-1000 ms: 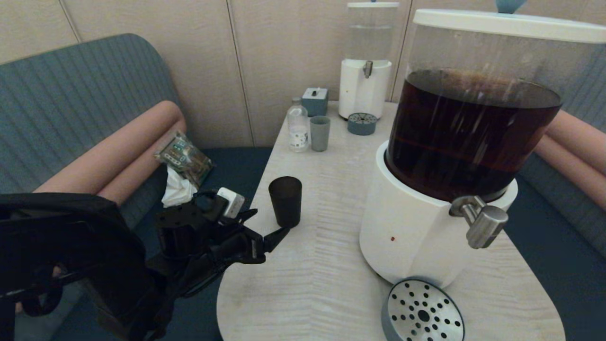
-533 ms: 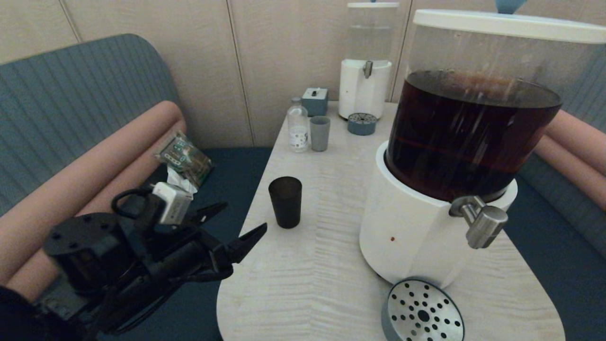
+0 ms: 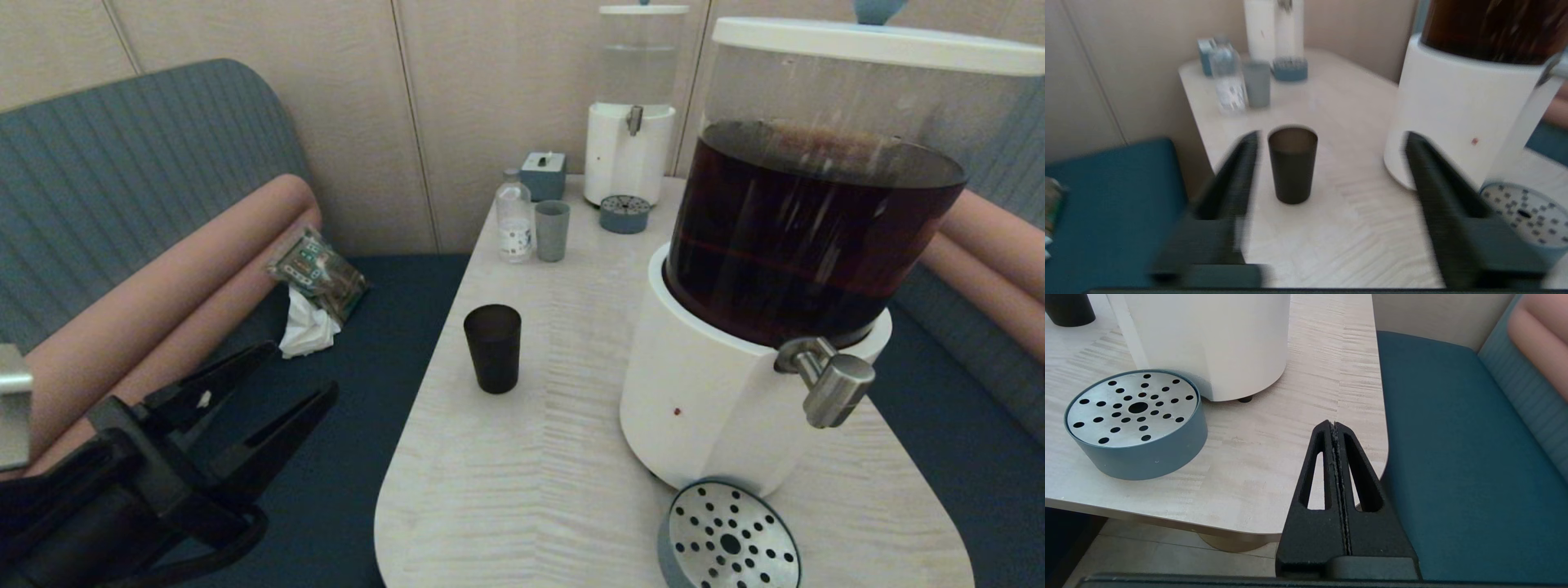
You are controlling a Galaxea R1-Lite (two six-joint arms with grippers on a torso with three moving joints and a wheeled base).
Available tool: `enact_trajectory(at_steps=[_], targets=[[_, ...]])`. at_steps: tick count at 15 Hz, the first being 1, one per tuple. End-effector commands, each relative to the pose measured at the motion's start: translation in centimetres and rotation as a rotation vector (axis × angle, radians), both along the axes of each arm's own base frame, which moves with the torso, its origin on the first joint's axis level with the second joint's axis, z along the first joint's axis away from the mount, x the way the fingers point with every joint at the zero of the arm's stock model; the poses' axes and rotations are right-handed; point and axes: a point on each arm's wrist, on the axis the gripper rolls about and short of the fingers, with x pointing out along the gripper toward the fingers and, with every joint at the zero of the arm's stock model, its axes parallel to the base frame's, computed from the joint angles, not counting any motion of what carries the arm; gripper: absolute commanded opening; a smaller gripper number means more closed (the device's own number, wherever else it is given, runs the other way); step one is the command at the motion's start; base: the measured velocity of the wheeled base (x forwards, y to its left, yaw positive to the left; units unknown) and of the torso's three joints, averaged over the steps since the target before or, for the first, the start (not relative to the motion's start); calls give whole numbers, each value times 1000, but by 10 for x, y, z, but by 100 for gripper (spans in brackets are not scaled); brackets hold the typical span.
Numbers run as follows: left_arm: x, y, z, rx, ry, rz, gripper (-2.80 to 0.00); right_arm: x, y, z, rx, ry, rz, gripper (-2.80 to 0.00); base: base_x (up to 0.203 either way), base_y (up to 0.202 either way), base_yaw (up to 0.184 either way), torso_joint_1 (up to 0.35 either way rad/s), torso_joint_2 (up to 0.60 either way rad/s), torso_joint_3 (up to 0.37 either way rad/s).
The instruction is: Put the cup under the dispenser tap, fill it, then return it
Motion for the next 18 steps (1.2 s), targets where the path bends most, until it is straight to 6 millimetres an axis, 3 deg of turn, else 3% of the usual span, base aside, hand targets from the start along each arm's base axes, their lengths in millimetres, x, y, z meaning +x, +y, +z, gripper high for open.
enact_trajectory(at_steps=[1, 5, 8, 12, 18], targets=[[-20, 9, 11, -40, -96, 22, -280, 1, 0, -2, -1, 8, 0, -280, 0, 0, 0, 0, 0, 0], [-47, 26, 42, -98, -252, 134, -280, 1, 0, -2, -1, 8, 0, -280, 0, 0, 0, 0, 0, 0], [-82, 40, 61, -132, -360, 219, -280, 1, 0, -2, -1, 8, 0, -280, 0, 0, 0, 0, 0, 0], [-121, 45, 63, -129, -441, 263, -280, 1, 0, -2, -1, 8, 0, -280, 0, 0, 0, 0, 0, 0], [-166, 44, 43, -126, -544, 260, -280, 1, 0, -2, -1, 8, 0, -280, 0, 0, 0, 0, 0, 0]])
